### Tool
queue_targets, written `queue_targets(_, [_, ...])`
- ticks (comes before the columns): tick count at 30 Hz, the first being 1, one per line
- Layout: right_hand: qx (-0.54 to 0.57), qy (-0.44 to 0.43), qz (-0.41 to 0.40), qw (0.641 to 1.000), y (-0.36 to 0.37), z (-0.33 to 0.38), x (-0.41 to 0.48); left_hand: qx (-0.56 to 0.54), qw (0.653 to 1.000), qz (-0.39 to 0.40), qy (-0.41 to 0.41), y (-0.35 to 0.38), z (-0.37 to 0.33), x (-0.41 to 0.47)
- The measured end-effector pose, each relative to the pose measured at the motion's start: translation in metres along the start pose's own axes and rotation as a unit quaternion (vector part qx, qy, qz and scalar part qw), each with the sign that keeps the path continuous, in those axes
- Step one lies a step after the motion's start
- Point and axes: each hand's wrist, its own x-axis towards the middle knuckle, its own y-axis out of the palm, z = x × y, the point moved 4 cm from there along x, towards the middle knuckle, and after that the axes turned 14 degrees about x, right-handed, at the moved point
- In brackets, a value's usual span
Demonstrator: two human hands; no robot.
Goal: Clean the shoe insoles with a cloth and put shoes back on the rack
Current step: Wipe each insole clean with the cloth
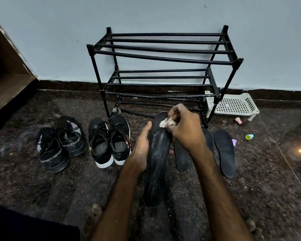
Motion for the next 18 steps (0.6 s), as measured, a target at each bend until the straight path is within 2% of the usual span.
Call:
queue_targets(2, [-0.002,-0.017,-0.073,0.997,-0.002,0.004,-0.002,0.007,1.000,0.001,-0.006,0.007,0.000,-0.001])
queue_targets(3, [0.015,-0.033,-0.080,0.996,0.002,0.009,-0.003,0.006,1.000,0.000,-0.008,0.010,0.000,-0.002])
queue_targets(5, [0.053,-0.053,-0.027,0.997,0.014,0.016,-0.003,-0.010,1.000,-0.010,0.000,0.010,-0.002,-0.001])
queue_targets(7, [0.046,-0.034,0.049,0.997,0.020,0.013,-0.002,-0.028,0.999,-0.017,0.008,0.002,-0.002,0.000])
queue_targets(8, [0.030,-0.015,0.053,0.998,0.018,0.008,-0.001,-0.028,1.000,-0.012,0.008,0.000,-0.002,0.000])
queue_targets(10, [0.006,0.013,-0.013,1.000,0.006,-0.001,0.000,-0.016,1.000,-0.005,0.004,-0.002,0.001,0.001])
queue_targets(13, [-0.012,-0.010,-0.101,0.995,-0.001,0.001,-0.002,0.000,1.000,0.001,-0.001,0.004,0.006,0.002])
queue_targets(15, [0.011,-0.035,-0.072,0.997,0.007,0.007,-0.001,-0.011,1.000,-0.005,-0.001,0.004,0.006,0.003])
queue_targets(18, [0.023,-0.017,0.036,0.999,0.015,0.007,0.000,-0.034,0.999,-0.006,0.014,0.001,0.001,0.002])
